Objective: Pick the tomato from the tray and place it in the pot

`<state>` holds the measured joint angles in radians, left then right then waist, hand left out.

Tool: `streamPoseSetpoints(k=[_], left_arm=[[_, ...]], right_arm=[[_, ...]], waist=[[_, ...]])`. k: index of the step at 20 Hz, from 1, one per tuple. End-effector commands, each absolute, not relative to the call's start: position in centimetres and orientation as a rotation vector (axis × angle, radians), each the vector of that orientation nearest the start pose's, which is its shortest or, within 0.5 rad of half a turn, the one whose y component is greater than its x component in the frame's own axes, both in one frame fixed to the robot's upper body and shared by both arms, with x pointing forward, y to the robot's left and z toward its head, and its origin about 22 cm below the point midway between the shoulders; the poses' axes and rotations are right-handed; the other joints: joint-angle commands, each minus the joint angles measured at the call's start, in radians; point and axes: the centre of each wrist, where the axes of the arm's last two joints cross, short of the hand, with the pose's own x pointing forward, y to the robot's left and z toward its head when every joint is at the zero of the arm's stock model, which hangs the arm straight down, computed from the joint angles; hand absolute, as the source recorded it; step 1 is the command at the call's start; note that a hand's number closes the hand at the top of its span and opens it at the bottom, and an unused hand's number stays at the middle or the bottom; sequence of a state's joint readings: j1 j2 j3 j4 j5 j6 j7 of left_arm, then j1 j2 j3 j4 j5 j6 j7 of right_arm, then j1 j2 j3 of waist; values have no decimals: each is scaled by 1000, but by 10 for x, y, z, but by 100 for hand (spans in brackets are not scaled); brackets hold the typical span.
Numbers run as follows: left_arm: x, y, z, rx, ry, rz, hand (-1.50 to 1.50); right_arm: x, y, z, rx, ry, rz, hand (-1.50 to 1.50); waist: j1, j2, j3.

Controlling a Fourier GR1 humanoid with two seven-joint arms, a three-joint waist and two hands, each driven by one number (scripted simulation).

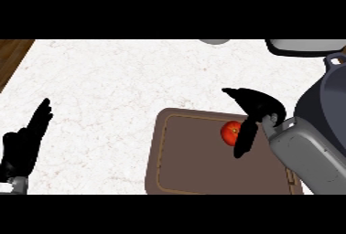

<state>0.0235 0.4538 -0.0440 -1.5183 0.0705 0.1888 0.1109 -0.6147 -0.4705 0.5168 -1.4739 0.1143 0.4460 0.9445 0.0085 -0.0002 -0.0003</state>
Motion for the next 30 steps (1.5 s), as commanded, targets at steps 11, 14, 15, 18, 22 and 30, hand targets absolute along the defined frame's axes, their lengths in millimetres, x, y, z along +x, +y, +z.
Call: streamPoseSetpoints(k=[11,14,15,18,22,30], left_arm=[[227,325,23,423,-1386,-138,0],[231,331,20,440,-1373,-133,0],[222,331,32,434,-1368,-143,0],[239,321,8,438,-1378,-147,0],[230,327,14,438,-1391,-150,0],[232,332,20,434,-1385,-153,0]], right_arm=[[339,-136,104,-572,-626,1268,-150],[336,-157,88,-564,-610,1272,-150],[338,-162,88,-578,-621,1251,-150],[350,-150,79,-546,-630,1265,-150],[341,-151,75,-548,-608,1257,-150],[327,-170,47,-532,-682,1366,150]], waist=[[-3,-1,0],[-7,-1,0],[-4,-1,0],[-5,1,0],[-5,0,0],[-5,0,0]])
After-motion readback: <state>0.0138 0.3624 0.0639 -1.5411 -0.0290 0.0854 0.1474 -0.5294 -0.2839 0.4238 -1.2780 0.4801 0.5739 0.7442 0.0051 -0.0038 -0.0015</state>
